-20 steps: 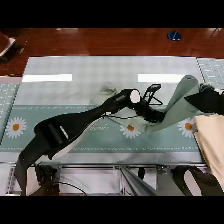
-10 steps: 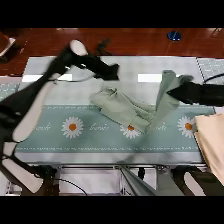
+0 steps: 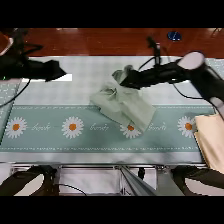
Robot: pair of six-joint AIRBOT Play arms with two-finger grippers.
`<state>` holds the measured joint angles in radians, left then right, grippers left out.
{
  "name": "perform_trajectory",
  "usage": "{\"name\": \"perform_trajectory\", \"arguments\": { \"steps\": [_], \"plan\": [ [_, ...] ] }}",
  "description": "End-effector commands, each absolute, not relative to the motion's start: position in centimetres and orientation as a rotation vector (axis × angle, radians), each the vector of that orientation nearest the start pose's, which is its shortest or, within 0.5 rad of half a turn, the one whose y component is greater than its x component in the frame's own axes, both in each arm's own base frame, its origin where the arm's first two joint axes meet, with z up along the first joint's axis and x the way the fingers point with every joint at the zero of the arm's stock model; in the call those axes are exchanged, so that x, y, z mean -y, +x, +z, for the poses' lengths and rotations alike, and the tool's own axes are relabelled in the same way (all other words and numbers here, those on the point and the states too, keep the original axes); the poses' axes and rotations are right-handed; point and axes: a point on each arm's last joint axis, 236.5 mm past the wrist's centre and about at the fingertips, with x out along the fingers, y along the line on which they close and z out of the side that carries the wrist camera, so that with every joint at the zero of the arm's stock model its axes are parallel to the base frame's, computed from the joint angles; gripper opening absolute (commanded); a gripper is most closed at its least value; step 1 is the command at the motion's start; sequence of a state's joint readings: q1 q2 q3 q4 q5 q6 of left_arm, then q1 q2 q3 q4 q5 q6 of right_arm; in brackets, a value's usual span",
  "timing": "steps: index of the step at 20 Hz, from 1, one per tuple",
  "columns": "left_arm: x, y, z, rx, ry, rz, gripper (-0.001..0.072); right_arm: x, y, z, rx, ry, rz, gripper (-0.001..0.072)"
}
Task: Fold the shirts.
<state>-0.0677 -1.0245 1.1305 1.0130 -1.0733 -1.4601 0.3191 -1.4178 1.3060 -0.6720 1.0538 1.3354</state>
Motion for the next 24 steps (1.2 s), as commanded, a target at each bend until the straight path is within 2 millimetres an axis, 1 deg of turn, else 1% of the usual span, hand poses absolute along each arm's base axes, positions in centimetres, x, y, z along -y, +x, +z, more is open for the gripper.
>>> {"name": "perform_trajectory", "arguments": {
  "steps": [1,2,3,4,5,6,7,8,10,11,12,13,14,15,16,17,18,20,21,22,23,24],
  "plan": [
    [12.9,31.6,10.8,-0.884,-0.417,-0.408,0.0017,-35.4,40.0,3.5,-1.219,0.467,0.853,0.0037],
    [13.3,30.5,9.5,-0.911,-0.433,-0.416,0.0017,-36.3,40.4,1.9,-1.241,0.474,0.842,0.0194],
    [13.6,29.7,8.3,-0.938,-0.441,-0.419,0.0017,-36.7,40.4,0.6,-1.272,0.486,0.829,0.0406],
    [13.7,29.2,7.1,-0.966,-0.443,-0.418,0.0017,-36.9,40.2,-0.2,-1.304,0.497,0.828,0.0405],
    [13.7,28.9,6.3,-0.979,-0.445,-0.413,0.0017,-36.6,40.0,-0.3,-1.326,0.501,0.833,0.0405],
    [13.5,29.1,5.7,-0.975,-0.451,-0.4,0.0017,-35.6,39.9,0.2,-1.338,0.501,0.836,0.0405],
    [13.3,29.4,5.4,-0.964,-0.457,-0.386,0.0017,-33.8,40.0,1.4,-1.345,0.503,0.836,0.0405],
    [13.1,29.7,5.2,-0.95,-0.461,-0.373,0.0017,-31.4,40.3,3.0,-1.342,0.501,0.832,0.0405],
    [13.0,29.8,5.0,-0.946,-0.464,-0.367,0.0017,-24.4,40.4,6.9,-1.302,0.416,0.761,0.0401],
    [13.0,29.8,5.0,-0.947,-0.464,-0.368,0.0017,-20.2,40.1,8.3,-1.277,0.334,0.674,0.0401],
    [13.0,29.8,5.0,-0.947,-0.464,-0.367,0.0017,-15.4,39.4,9.3,-1.247,0.245,0.538,0.0401],
    [13.0,29.7,4.9,-0.948,-0.464,-0.367,0.0017,-10.6,38.3,9.9,-1.208,0.187,0.376,0.0401],
    [13.0,29.7,4.9,-0.947,-0.463,-0.367,0.0017,-6.8,37.0,9.9,-1.162,0.175,0.23,0.0401],
    [13.0,29.7,4.9,-0.948,-0.464,-0.367,0.0017,-3.9,35.2,9.3,-1.108,0.216,0.095,0.0401],
    [13.0,29.7,4.9,-0.949,-0.463,-0.368,0.0017,-2.6,33.4,8.0,-1.063,0.301,0.007,0.0401],
    [13.1,29.8,4.9,-0.944,-0.462,-0.37,0.0017,-2.6,31.9,6.1,-1.025,0.406,-0.043,0.0401],
    [13.3,29.9,5.1,-0.934,-0.459,-0.373,0.0017,-3.7,30.5,3.8,-0.997,0.53,-0.058,0.0401],
    [13.6,30.4,5.3,-0.911,-0.456,-0.377,0.0017,-7.3,28.6,-0.9,-0.999,0.773,-0.024,0.0401],
    [13.9,30.6,5.3,-0.905,-0.462,-0.375,0.0017,-8.8,27.7,-3.1,-1.025,0.865,-0.023,0.0401],
    [14.2,30.8,5.3,-0.904,-0.473,-0.375,0.0017,-9.7,27.1,-4.9,-1.051,0.904,-0.023,0.0401],
    [14.5,30.8,5.1,-0.908,-0.475,-0.378,0.0017,-10.5,26.7,-6.3,-1.092,0.9,-0.02,0.0401],
    [14.8,30.8,4.8,-0.92,-0.474,-0.384,0.0017,-11.1,26.6,-7.3,-1.129,0.892,-0.013,0.0401]
  ]
}}
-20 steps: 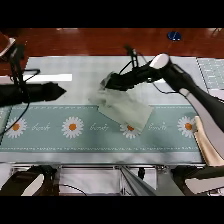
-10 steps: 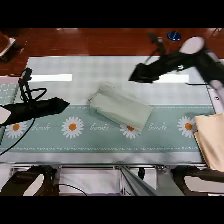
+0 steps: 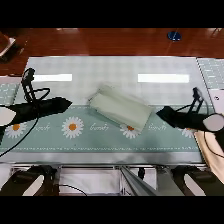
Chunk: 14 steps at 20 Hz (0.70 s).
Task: Fold the shirts.
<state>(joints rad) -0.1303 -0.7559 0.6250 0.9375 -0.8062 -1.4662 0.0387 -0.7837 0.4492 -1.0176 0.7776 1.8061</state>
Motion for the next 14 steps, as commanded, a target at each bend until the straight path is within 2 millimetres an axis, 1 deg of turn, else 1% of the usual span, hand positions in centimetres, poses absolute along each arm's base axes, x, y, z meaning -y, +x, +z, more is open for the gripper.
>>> {"name": "perform_trajectory", "arguments": {
  "steps": [1,2,4,8,9,10,11,12,13,14],
  "plan": [
    [15.1,30.7,4.4,-0.934,-0.472,-0.389,0.0017,-11.7,26.8,-8.3,-1.161,0.89,-0.004,0.0401],
    [15.3,30.6,4.0,-0.947,-0.469,-0.392,0.0017,-12.4,26.9,-9.1,-1.201,0.898,0.007,0.0401],
    [15.8,30.5,3.4,-0.972,-0.474,-0.4,0.0017,-14.1,27.8,-9.8,-1.261,0.904,0.075,0.0401],
    [16.4,30.4,3.0,-0.986,-0.477,-0.41,0.0017,-16.3,30.3,-11.2,-1.341,0.929,0.148,0.0401],
    [16.4,30.4,3.0,-0.987,-0.477,-0.409,0.0017,-17.5,30.6,-11.3,-1.378,0.932,0.202,0.0401],
    [16.4,30.5,3.0,-0.983,-0.477,-0.407,0.0017,-18.9,31.0,-11.2,-1.405,0.92,0.265,0.0376],
    [16.3,30.7,3.0,-0.976,-0.479,-0.403,0.0017,-20.0,31.6,-10.9,-1.42,0.908,0.322,0.0208],
    [16.3,30.8,3.0,-0.975,-0.479,-0.402,0.0017,-21.3,32.6,-9.7,-1.399,0.868,0.41,0.0022],
    [16.3,30.8,3.0,-0.975,-0.479,-0.402,0.0017,-22.3,34.0,-8.0,-1.352,0.821,0.489,0.0022],
    [16.3,30.8,3.0,-0.975,-0.479,-0.401,0.0017,-22.8,35.5,-6.0,-1.311,0.796,0.537,0.0022]
  ]
}}
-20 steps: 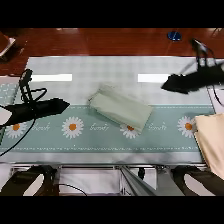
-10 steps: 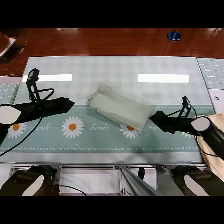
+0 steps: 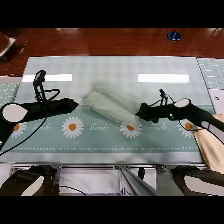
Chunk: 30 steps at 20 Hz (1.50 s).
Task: Fold the shirts.
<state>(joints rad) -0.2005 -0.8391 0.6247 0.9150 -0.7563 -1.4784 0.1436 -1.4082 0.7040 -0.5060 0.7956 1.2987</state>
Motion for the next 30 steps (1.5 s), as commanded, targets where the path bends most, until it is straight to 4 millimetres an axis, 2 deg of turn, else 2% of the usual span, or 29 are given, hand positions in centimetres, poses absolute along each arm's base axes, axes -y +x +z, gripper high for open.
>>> {"name": "perform_trajectory", "arguments": {
  "steps": [1,3,5,6,8,10,13,17,20,23,27,28,30],
  "plan": [
    [16.3,30.8,2.9,-0.976,-0.479,-0.401,0.0017,-23.2,37.1,-3.6,-1.266,0.757,0.587,0.0022],
    [16.3,30.9,2.8,-0.979,-0.48,-0.399,0.0017,-22.7,40.4,1.1,-1.192,0.664,0.619,0.0022],
    [16.3,30.9,2.7,-0.981,-0.481,-0.397,0.0017,-21.2,43.4,6.3,-1.119,0.59,0.611,0.0022],
    [16.4,30.9,2.7,-0.983,-0.484,-0.399,0.0017,-20.1,44.4,9.0,-1.079,0.553,0.612,0.0022],
    [16.7,30.6,2.7,-0.99,-0.484,-0.408,0.0017,-16.3,46.3,13.5,-1.021,0.486,0.528,0.0022],
    [17.2,30.4,2.7,-0.995,-0.476,-0.423,0.0017,-12.0,47.0,16.4,-0.998,0.446,0.43,0.0022],
    [18.0,29.9,2.6,-1.003,-0.462,-0.447,0.0017,-6.5,45.7,18.7,-1.015,0.458,0.33,0.0022],
    [18.7,29.4,2.6,-1.009,-0.449,-0.471,0.0017,1.5,42.5,21.0,-1.005,0.562,0.147,0.0022],
    [19.2,29.2,2.6,-1.011,-0.44,-0.484,0.0017,7.8,38.2,22.0,-1.009,0.612,-0.068,0.0022],
    [19.5,29.4,2.9,-0.989,-0.435,-0.49,0.0017,11.5,33.3,22.9,-1.029,0.624,-0.217,0.0022],
    [20.2,29.6,2.7,-0.98,-0.428,-0.497,0.0017,17.4,25.0,22.7,-1.079,0.629,-0.547,0.0022],
    [20.3,29.6,2.4,-0.988,-0.425,-0.498,0.0017,18.3,23.1,22.5,-1.075,0.647,-0.611,0.0022],
    [20.5,29.7,1.7,-1.003,-0.423,-0.493,0.0017,19.3,19.0,20.7,-1.097,0.707,-0.719,0.0022]
  ]
}}
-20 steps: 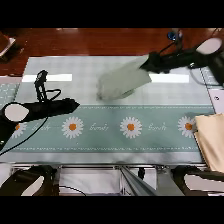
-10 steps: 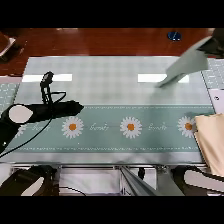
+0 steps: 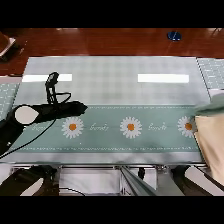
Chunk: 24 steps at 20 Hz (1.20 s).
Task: Fold the shirts.
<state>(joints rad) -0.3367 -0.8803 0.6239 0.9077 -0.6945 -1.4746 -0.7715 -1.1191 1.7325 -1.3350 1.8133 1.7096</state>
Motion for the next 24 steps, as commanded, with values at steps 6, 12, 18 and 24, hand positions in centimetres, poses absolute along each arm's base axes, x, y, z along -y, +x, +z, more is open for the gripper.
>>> {"name": "perform_trajectory", "arguments": {
  "steps": [6,12,18,24],
  "plan": [
    [20.5,30.0,0.0,-1.042,-0.424,-0.471,0.0017,19.4,4.9,13.0,-1.274,0.859,-1.188,0.0031],
    [18.7,32.4,1.6,-0.979,-0.467,-0.42,0.0018,20.0,7.2,11.3,-1.22,0.846,-1.097,0.0406],
    [8.8,42.0,16.1,-0.595,-0.509,-0.278,0.0017,14.9,33.1,24.1,-0.553,0.915,-0.153,0.0022],
    [15.8,42.3,20.3,-0.644,-0.299,-0.495,0.0016,-5.1,45.0,16.9,-0.777,0.298,0.245,0.0022]
  ]
}}
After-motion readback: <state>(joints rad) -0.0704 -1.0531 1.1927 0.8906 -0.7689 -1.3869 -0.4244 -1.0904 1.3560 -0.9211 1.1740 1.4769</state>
